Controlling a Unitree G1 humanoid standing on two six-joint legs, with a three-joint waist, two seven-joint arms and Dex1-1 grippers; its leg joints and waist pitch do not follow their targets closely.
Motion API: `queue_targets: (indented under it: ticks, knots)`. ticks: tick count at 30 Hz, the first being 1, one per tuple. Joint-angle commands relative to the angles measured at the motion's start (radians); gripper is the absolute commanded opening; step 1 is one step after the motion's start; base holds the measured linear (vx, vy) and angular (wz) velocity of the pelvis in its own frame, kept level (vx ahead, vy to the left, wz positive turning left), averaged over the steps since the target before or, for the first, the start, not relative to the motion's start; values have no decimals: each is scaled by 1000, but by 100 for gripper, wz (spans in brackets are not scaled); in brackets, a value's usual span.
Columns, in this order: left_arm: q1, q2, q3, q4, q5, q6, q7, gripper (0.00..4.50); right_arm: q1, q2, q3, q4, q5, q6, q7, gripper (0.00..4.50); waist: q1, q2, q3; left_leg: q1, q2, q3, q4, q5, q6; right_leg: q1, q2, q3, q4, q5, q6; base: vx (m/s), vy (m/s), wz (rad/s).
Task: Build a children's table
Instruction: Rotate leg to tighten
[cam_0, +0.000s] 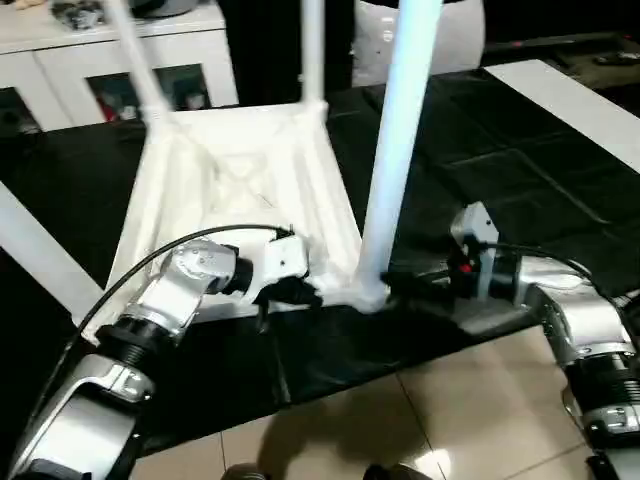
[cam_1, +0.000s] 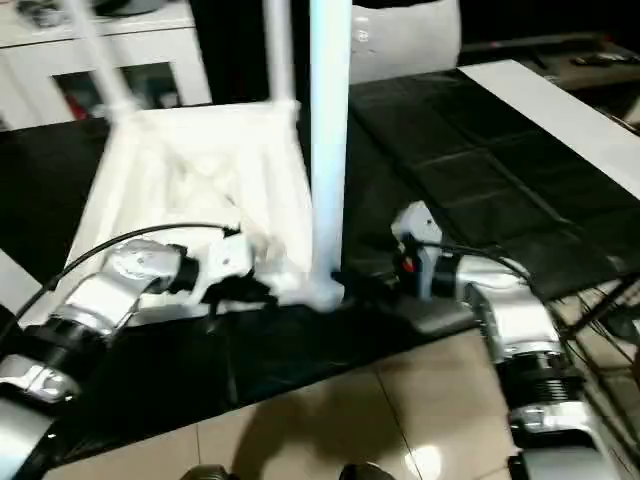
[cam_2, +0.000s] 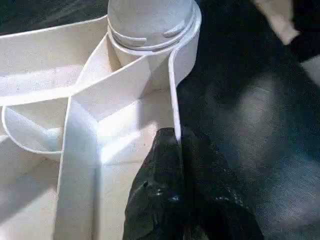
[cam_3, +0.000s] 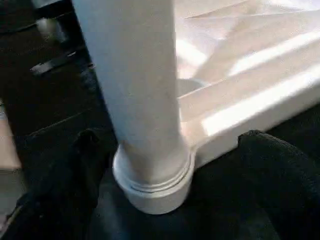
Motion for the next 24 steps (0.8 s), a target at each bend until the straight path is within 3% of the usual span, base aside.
queue_targets:
  ticks: [1, 3, 4, 5, 8, 15, 21, 24]
  knots:
    - [-2, 1, -58, -43, 11, -47, -70, 0, -15, -20, 29, -16, 22, -6, 77, 413, -2, -15, -93, -22, 16, 24, -60, 103, 137, 100, -52, 63, -78, -233, -114, 0, 0, 0]
    - [-4, 2, -67, -42, 11, -62, -89, 0, -16, -20, 48, 3, 16, -32, 112, 401, 2, -14, -93, -23, 16, 23, -60, 103, 136, 101, -53, 62, -77, -235, -113, 0, 0, 0]
    - [-4, 2, -67, -42, 11, -62, -89, 0, -16, -20, 48, 3, 16, -32, 112, 401, 4, -19, -92, -23, 17, 24, -61, 99, 133, 100, -54, 62, -77, -244, -110, 0, 0, 0]
    - [-5, 0, -72, -40, 12, -70, -97, 0, -18, -16, 56, 12, 12, -35, 129, 373, 6, -17, -92, -22, 17, 24, -62, 98, 129, 99, -53, 62, -80, -257, -105, 0, 0, 0]
    - [-5, -1, -76, -44, 11, -76, -104, 0, -19, -6, 63, 17, 14, -39, 148, 350, 14, -17, -93, -20, 19, 25, -62, 98, 122, 97, -53, 63, -80, -262, -101, 0, 0, 0]
    - [-12, -7, -76, -41, 6, -79, -117, 0, -33, 11, 64, 38, 26, -40, 179, 299, 18, -18, -95, -21, 20, 25, -62, 104, 115, 98, -53, 63, -76, -240, -102, 0, 0, 0]
    - [-14, -9, -76, -32, 3, -76, -117, 0, -28, 18, 69, 29, 35, -19, 191, 235, 18, -19, -95, -21, 19, 25, -63, 103, 107, 99, -52, 62, -77, -244, -97, 0, 0, 0]
    - [-3, -23, -57, -58, -37, -10, -120, 0, -21, 44, 32, 2, 76, 44, 142, 209, 18, -20, -95, -22, 19, 26, -63, 103, 107, 99, -52, 62, -76, -246, -98, 0, 0, 0]
